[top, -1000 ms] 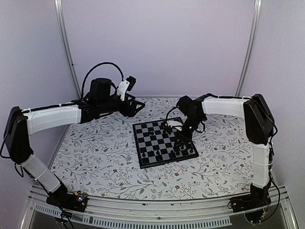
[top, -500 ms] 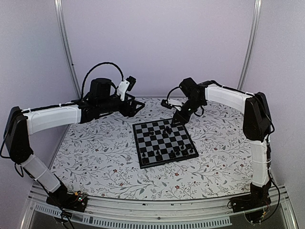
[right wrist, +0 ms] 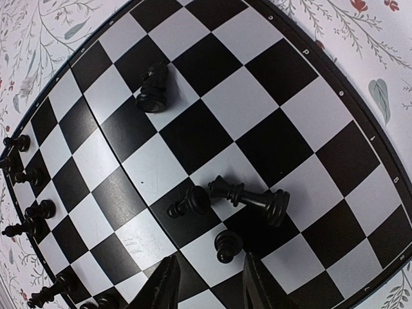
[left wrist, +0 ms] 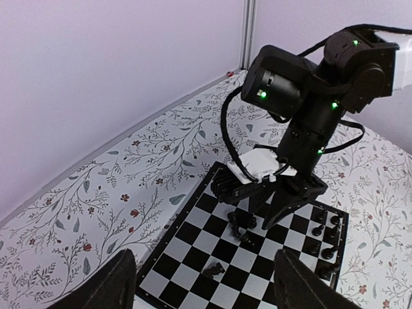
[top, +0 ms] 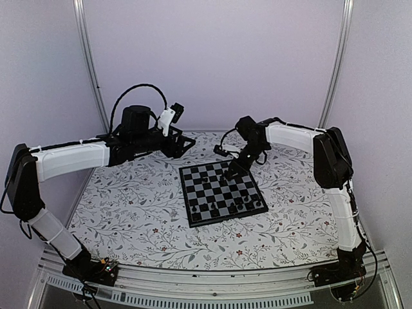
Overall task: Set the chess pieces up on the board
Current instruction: Pick up the chess piece from the chessboard.
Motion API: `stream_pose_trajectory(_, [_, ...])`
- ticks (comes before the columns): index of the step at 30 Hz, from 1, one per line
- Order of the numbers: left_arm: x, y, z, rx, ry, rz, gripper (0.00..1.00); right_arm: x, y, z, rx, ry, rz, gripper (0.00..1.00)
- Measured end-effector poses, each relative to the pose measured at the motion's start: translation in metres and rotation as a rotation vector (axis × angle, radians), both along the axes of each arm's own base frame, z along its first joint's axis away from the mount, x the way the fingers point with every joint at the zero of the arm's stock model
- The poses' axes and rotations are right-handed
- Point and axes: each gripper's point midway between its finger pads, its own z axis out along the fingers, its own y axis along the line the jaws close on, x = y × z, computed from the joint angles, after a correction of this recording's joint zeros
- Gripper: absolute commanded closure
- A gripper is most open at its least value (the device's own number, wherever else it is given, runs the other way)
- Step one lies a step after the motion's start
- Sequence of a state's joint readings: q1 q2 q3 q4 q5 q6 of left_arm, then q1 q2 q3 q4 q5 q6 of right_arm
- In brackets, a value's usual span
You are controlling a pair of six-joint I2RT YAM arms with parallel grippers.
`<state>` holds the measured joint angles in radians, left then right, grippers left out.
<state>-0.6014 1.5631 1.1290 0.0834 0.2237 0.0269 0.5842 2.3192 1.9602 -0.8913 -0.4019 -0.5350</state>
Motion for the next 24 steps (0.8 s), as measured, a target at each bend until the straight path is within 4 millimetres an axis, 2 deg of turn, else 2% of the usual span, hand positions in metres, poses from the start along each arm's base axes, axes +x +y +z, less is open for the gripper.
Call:
stream_pose_trajectory(6, [0.0,0.0,0.0,0.002,-0.001,-0.001,0.25,0.006,0.004,-0.001,0.007,-0.005,-0.008,0.68])
stream_pose_trajectory(16, [0.0,0.0,0.0,0.002,-0.002,-0.001,0.25,0.009,0.006,-0.014,-0.002,0.016,-0.02,0.92])
stream_pose_trajectory(24, [0.0,0.0,0.0,0.002,-0.002,-0.002,0.25,0.009,0.006,-0.013,0.0,0.016,-0.019,0.97])
